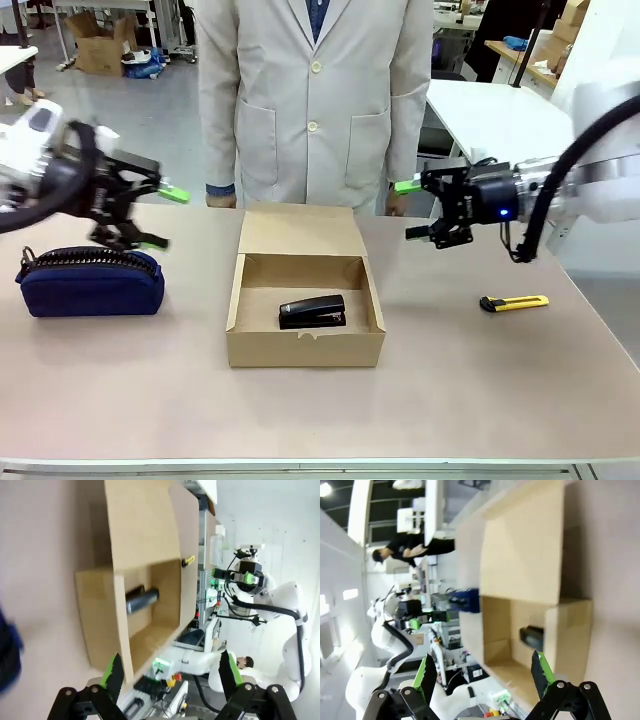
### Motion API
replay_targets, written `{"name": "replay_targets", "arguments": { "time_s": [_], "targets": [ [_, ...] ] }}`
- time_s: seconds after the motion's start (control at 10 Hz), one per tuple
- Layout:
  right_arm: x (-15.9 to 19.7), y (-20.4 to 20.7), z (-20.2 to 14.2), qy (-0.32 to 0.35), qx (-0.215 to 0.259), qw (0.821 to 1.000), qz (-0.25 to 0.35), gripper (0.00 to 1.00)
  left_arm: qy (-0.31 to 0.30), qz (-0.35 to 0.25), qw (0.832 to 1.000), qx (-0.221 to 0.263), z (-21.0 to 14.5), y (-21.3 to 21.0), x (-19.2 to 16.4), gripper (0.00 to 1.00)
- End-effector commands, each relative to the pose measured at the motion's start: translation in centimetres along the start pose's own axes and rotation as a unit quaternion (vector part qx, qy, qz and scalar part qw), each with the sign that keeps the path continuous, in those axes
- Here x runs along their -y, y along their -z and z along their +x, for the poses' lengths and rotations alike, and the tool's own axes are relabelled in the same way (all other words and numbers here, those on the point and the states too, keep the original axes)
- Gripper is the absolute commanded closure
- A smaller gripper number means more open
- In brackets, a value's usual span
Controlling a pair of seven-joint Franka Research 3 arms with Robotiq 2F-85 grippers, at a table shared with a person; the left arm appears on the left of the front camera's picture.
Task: Pack the item into the box.
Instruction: Close the Mailer Box.
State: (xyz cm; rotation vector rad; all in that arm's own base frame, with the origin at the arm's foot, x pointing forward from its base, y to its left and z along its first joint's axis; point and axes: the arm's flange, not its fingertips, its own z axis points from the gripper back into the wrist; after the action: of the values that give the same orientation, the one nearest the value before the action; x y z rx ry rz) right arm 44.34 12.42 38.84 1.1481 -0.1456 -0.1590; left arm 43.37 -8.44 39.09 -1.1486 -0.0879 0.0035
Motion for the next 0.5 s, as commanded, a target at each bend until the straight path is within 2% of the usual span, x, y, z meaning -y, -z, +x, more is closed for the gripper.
{"name": "replay_targets", "arguments": {
  "time_s": [0.0, 0.1, 0.2, 0.3, 0.4],
  "targets": [
    [1.5, 2.3, 3.6, -0.014, 0.021, 0.999, -0.024, 0.00, 0.050, -0.009, 0.999, 0.009, 4.4, 3.3, -1.6, 0.00],
    [2.5, 3.9, 4.9, -0.019, 0.018, 0.999, -0.034, 0.00, 0.055, -0.014, 0.998, 0.019, 5.7, 4.6, -2.4, 0.00],
    [3.9, 5.7, 6.4, -0.011, 0.001, 0.999, -0.047, 0.00, 0.029, -0.024, 0.999, 0.024, 7.1, 5.3, -3.5, 0.00],
    [4.5, 4.8, 7.0, 0.010, 0.029, 0.998, -0.055, 0.00, -0.078, 0.051, 0.995, 0.022, 7.5, 4.1, -4.3, 0.00],
    [3.6, 3.8, 4.7, 0.003, 0.010, 0.999, -0.038, 0.00, 0.032, -0.009, 0.999, 0.011, 5.9, 5.4, -3.0, 0.00]
  ]
}}
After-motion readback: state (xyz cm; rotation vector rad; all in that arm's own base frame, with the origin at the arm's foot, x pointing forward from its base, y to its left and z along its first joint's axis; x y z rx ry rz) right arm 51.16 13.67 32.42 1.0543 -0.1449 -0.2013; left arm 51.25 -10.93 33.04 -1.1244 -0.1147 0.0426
